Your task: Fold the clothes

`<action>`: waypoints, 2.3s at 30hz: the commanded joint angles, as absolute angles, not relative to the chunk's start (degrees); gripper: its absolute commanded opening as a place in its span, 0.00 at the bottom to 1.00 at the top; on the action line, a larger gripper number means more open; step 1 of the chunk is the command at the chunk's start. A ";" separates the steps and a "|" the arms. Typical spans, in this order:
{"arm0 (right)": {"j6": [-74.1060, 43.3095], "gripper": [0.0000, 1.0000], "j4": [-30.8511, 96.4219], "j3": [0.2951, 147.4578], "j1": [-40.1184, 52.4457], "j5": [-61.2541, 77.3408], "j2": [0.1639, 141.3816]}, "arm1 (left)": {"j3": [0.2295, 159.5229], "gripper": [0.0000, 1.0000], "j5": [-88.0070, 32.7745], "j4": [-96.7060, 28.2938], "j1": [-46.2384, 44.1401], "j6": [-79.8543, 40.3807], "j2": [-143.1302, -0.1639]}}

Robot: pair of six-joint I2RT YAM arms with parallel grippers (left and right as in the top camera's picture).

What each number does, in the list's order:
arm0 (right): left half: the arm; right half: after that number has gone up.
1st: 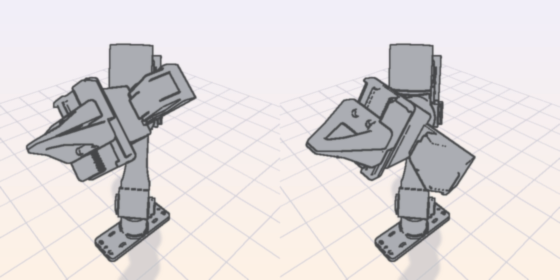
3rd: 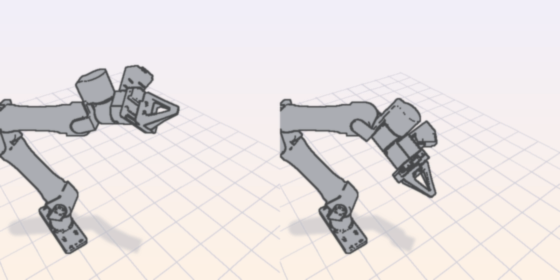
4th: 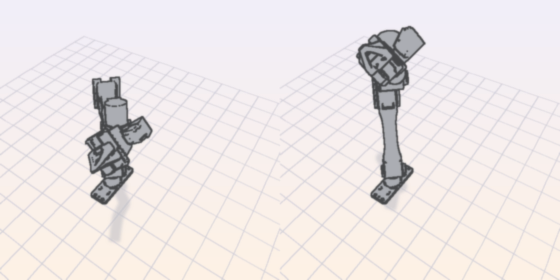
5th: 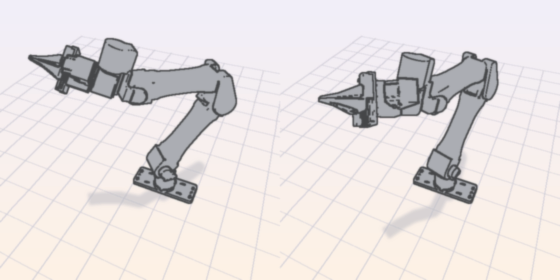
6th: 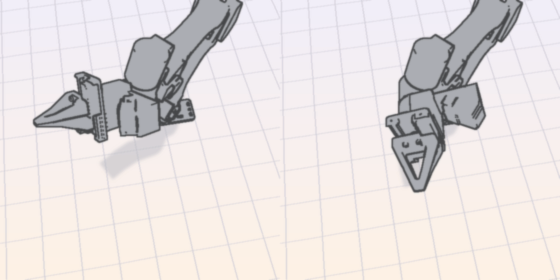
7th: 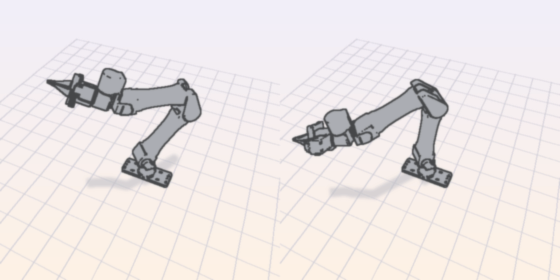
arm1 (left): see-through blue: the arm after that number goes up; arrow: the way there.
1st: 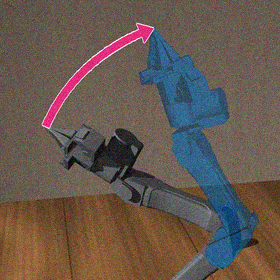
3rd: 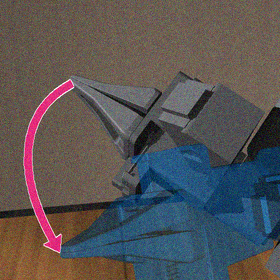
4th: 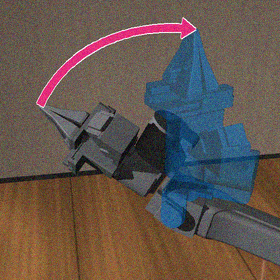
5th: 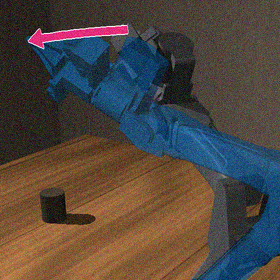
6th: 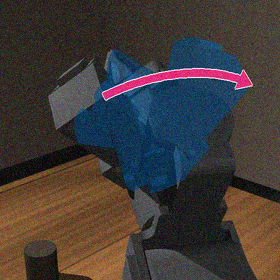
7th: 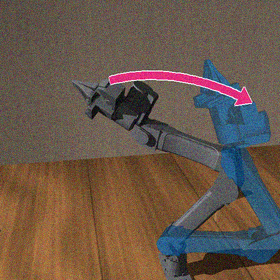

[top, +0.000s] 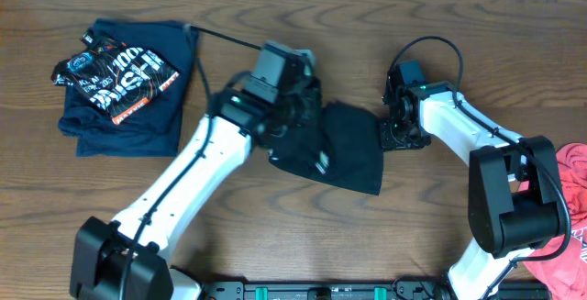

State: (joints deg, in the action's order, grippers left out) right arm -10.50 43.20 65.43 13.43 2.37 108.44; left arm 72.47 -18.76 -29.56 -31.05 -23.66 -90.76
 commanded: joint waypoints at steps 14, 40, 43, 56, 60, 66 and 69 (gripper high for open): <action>-11.79 0.43 43.42 64.69 15.84 4.56 111.28 | 74.06 0.06 -15.55 -21.67 -41.85 -27.16 -99.04; -8.03 0.51 54.46 77.54 8.49 8.71 99.11 | 74.04 0.60 -17.69 -27.14 -21.21 -16.78 -86.83; -5.37 0.52 54.13 78.30 9.45 15.31 96.14 | 73.08 0.59 -17.69 -29.02 -18.31 -16.73 -87.74; -5.74 0.57 56.03 70.48 16.36 24.91 97.51 | 72.42 0.60 -18.83 -30.39 -19.07 -16.53 -98.78; -5.74 0.57 52.82 66.00 17.39 24.88 97.51 | 72.42 0.60 -18.83 -30.83 -19.57 -16.53 -99.77; -6.17 0.50 48.99 62.11 17.65 25.98 97.51 | 72.44 0.60 -18.83 -31.03 -19.88 -16.53 -99.77; -3.53 0.15 48.93 62.02 17.72 33.21 97.51 | 72.42 0.60 -18.81 -31.31 -19.86 -16.53 -99.77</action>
